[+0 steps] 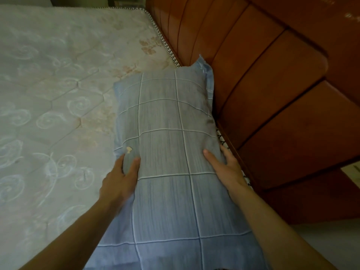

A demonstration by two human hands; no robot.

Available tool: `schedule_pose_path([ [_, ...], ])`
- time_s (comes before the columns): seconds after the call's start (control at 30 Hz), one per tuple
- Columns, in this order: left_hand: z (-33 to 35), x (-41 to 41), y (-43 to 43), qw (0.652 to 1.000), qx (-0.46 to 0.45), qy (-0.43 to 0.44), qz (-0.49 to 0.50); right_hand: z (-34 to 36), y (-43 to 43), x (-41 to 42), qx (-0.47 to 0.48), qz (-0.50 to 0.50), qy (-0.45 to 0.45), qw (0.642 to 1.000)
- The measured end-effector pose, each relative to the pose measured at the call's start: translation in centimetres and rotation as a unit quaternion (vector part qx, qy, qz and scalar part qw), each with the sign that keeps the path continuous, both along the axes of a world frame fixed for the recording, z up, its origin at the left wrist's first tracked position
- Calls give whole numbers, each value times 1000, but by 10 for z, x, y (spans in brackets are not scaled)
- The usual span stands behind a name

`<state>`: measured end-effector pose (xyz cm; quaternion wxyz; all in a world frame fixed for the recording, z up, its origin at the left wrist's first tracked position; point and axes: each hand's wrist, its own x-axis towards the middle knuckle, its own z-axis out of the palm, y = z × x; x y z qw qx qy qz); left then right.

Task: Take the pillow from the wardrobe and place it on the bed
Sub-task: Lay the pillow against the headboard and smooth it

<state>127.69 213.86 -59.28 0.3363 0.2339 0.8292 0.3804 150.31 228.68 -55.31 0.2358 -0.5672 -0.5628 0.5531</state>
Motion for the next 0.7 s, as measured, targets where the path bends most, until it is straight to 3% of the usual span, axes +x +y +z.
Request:
schedule_pose_path([
  [0.33, 2, 82, 40, 997, 4, -59, 46, 14, 80, 45, 34, 61, -57, 996],
  [0.6, 0, 85, 44, 998, -49, -35, 20, -11, 79, 61, 50, 60, -103, 992],
  [0.7, 11, 78, 48, 998, -66, 20, 11, -5, 86, 62, 76, 68, -129, 986],
])
